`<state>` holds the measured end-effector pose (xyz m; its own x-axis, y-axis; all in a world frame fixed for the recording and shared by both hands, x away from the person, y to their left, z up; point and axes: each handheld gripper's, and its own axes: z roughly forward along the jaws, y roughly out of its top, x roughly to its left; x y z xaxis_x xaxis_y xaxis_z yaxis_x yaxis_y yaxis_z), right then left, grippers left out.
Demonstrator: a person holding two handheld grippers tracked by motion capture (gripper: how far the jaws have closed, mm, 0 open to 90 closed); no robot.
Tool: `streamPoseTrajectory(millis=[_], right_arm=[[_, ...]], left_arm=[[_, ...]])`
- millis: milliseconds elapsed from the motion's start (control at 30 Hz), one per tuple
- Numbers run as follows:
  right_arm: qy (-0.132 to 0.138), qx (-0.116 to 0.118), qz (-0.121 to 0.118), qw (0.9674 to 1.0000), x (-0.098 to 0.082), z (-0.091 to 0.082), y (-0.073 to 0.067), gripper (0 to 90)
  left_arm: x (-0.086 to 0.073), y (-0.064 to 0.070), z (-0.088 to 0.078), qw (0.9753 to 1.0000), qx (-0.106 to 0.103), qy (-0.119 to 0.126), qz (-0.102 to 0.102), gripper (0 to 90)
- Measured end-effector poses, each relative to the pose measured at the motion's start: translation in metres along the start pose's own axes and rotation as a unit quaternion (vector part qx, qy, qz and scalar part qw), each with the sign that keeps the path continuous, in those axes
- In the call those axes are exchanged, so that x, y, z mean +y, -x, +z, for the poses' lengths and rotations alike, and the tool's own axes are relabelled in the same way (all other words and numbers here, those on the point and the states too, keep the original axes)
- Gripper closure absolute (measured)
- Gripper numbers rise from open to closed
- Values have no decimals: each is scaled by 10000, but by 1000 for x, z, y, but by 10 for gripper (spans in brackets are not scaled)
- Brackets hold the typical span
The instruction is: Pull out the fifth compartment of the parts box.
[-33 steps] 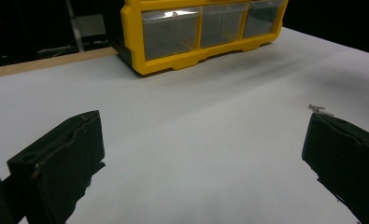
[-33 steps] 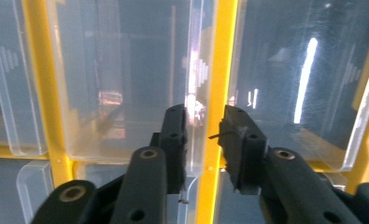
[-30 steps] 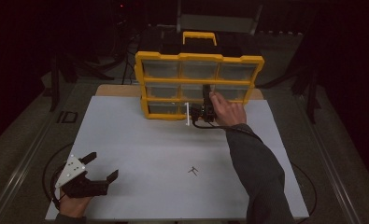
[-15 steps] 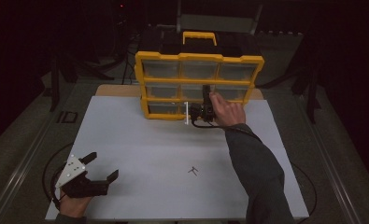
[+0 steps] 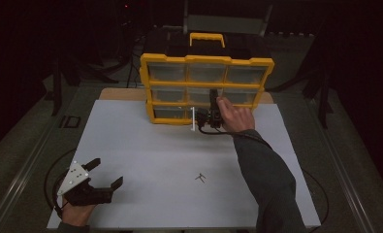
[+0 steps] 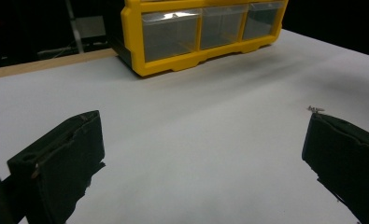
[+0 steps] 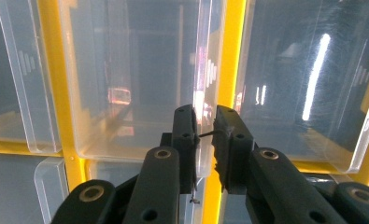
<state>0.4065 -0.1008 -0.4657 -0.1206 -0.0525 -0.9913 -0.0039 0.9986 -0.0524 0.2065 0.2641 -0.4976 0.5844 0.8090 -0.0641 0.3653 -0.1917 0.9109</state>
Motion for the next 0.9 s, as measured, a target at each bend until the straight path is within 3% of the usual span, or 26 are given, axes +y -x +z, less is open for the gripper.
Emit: streamPoseTrajectory(millis=[900], right_arm=[[140,47,-71,9999,-4,-20,-1,785]], left_arm=[[1,1,0,10000,-3,51,-16,1]])
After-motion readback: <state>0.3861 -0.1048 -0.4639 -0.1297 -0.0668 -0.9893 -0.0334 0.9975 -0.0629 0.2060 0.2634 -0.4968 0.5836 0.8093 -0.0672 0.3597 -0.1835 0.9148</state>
